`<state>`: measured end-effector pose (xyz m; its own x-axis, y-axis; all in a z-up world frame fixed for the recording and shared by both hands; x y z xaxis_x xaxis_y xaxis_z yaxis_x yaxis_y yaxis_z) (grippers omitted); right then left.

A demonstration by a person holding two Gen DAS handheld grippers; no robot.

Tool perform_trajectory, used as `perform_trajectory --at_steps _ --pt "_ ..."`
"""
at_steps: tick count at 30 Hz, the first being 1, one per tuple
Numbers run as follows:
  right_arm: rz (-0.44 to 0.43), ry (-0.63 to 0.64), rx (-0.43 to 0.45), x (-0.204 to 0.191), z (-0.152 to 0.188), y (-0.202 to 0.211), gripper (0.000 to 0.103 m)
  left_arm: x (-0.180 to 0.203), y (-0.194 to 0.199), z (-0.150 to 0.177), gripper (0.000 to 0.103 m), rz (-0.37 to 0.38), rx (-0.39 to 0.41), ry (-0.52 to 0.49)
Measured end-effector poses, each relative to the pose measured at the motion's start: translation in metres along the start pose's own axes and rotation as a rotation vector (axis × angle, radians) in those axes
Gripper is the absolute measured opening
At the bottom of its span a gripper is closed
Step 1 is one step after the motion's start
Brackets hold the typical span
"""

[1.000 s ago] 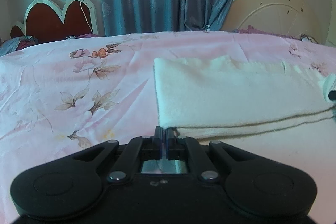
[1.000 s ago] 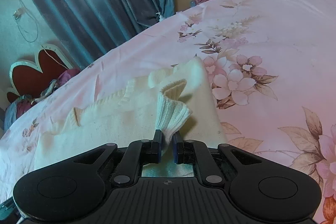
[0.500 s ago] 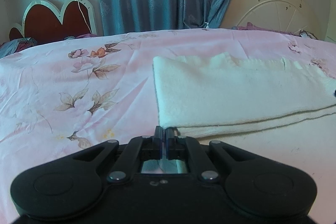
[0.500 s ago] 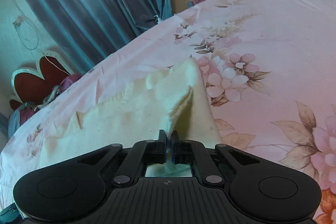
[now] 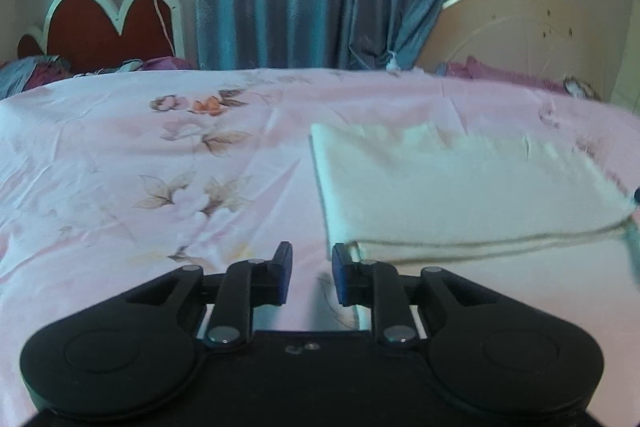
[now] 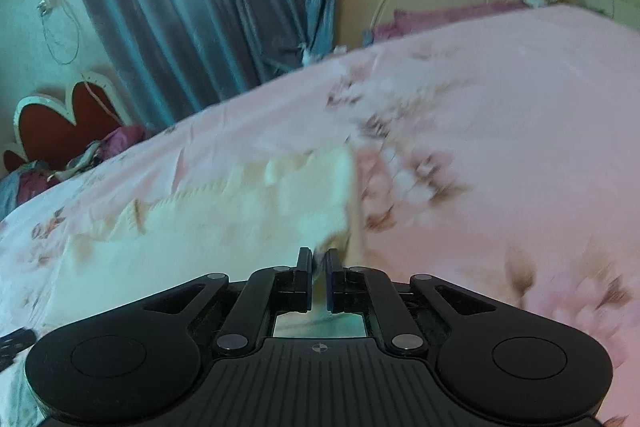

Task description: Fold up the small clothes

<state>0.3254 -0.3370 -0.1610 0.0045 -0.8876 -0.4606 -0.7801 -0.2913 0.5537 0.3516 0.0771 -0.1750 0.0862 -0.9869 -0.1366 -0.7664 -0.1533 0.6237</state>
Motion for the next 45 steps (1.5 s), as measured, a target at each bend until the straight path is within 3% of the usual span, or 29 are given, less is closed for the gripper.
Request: perform_trajectory --at_steps 1,3,5,6,7,9,14,16,17,19,20,21,22,25,27,31,33,35,36,38,41,45 --pt "0.006 -0.001 -0.001 0.002 -0.002 -0.003 0.004 -0.002 0.000 -0.004 0.028 0.003 -0.006 0.016" --pt "0.007 -0.009 -0.012 0.004 -0.007 -0.012 0.005 -0.001 -0.005 -0.013 0.052 0.009 -0.020 0.049" --pt "0.012 -0.015 -0.045 0.007 -0.008 -0.025 0.007 0.005 -0.014 -0.022 0.067 0.030 -0.030 0.078" --pt "0.016 -0.018 -0.054 0.009 -0.009 -0.029 0.012 0.008 -0.018 -0.026 0.067 0.042 -0.032 0.081" --pt "0.017 -0.016 -0.053 0.010 -0.009 -0.033 0.033 0.015 -0.024 -0.031 0.067 0.057 -0.034 0.075" --pt "0.048 0.010 -0.033 0.010 -0.011 -0.039 0.063 0.025 -0.037 -0.037 0.067 0.068 -0.044 0.063" --pt "0.048 0.070 -0.018 0.006 -0.017 -0.051 0.058 0.038 -0.074 -0.049 0.066 0.082 -0.086 0.099" --pt "0.045 0.096 -0.036 0.003 -0.016 -0.057 0.039 0.038 -0.087 -0.053 0.064 0.076 -0.095 0.122" --pt "0.042 0.108 -0.051 0.002 -0.015 -0.061 0.036 0.038 -0.096 -0.056 0.060 0.083 -0.106 0.143" --pt "0.039 0.122 -0.076 0.001 -0.011 -0.068 0.035 0.036 -0.109 -0.057 0.052 0.095 -0.136 0.186" --pt "0.032 0.120 -0.086 0.002 -0.009 -0.071 0.032 0.034 -0.114 -0.056 0.042 0.095 -0.144 0.210" --pt "0.023 0.123 -0.091 0.003 -0.008 -0.074 0.015 0.033 -0.116 -0.056 0.021 0.087 -0.130 0.220" --pt "0.014 0.130 -0.092 0.001 -0.007 -0.076 0.011 0.032 -0.117 -0.056 0.013 0.076 -0.120 0.220" --pt "0.032 0.195 -0.066 -0.007 -0.006 -0.077 0.009 0.028 -0.109 -0.055 0.008 0.073 -0.071 0.235" --pt "0.077 0.232 -0.080 -0.002 -0.002 -0.087 0.009 0.028 -0.109 -0.049 0.008 0.031 -0.038 0.188" --pt "0.086 0.210 -0.052 0.003 -0.005 -0.086 0.010 0.027 -0.111 -0.049 0.012 0.019 -0.051 0.203" --pt "0.078 0.184 -0.049 0.005 -0.008 -0.080 0.016 0.027 -0.105 -0.054 0.029 0.011 -0.052 0.203" --pt "0.100 0.189 -0.015 0.003 -0.012 -0.070 0.035 0.023 -0.096 -0.057 0.036 0.001 -0.032 0.211" --pt "0.114 0.190 0.010 0.002 -0.015 -0.064 0.042 0.022 -0.089 -0.059 0.045 -0.001 -0.016 0.215" --pt "0.088 0.161 0.033 0.001 -0.020 -0.055 0.043 0.022 -0.076 -0.061 0.054 0.009 0.016 0.211" --pt "0.012 0.129 0.019 -0.010 -0.020 -0.049 0.042 0.032 -0.054 -0.057 0.055 0.048 0.058 0.164" --pt "-0.028 0.192 -0.043 -0.031 -0.003 -0.052 0.042 0.058 -0.037 -0.038 0.056 0.114 0.027 0.077"
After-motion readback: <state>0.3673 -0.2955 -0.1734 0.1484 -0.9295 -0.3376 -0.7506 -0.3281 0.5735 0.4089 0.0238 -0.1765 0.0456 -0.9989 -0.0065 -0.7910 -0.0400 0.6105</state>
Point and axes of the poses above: each gripper's, at about its wrist camera, not at the fingertips, and y roughly against the way its jaws point, x to its right, z to its underside, the point moved 4 cm from there along -y, roughly the way its jaws point, and after that the axes turned 14 degrees about -z, right-handed, at the moved point
